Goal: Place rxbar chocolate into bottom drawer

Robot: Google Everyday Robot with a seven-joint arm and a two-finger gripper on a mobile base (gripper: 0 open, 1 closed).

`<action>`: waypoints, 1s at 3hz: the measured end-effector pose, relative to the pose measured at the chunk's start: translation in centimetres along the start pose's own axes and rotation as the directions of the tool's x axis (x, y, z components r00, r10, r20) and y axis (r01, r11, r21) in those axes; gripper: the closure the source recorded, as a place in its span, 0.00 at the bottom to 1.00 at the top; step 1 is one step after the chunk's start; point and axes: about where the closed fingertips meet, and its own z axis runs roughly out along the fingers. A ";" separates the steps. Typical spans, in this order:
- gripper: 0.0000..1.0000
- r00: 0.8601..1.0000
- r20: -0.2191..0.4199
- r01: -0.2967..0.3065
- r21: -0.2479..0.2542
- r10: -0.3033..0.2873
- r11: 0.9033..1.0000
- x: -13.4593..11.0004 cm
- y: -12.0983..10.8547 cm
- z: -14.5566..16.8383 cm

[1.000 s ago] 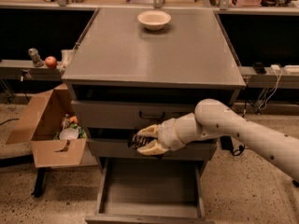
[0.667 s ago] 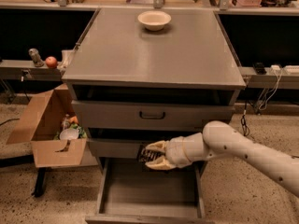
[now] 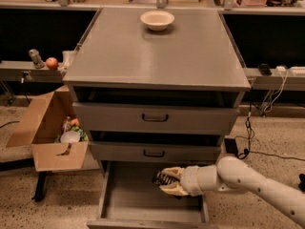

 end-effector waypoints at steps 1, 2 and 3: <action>1.00 1.000 0.005 -0.011 -0.007 0.011 1.000 0.5 0.3 0.4; 1.00 0.999 0.017 -0.039 -0.006 0.039 0.999 1.5 0.2 1.1; 1.00 0.995 0.026 -0.094 0.040 0.093 0.995 6.1 -1.3 3.6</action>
Offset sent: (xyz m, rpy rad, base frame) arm 0.0021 -0.0038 -0.0350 0.0478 0.0593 -0.0486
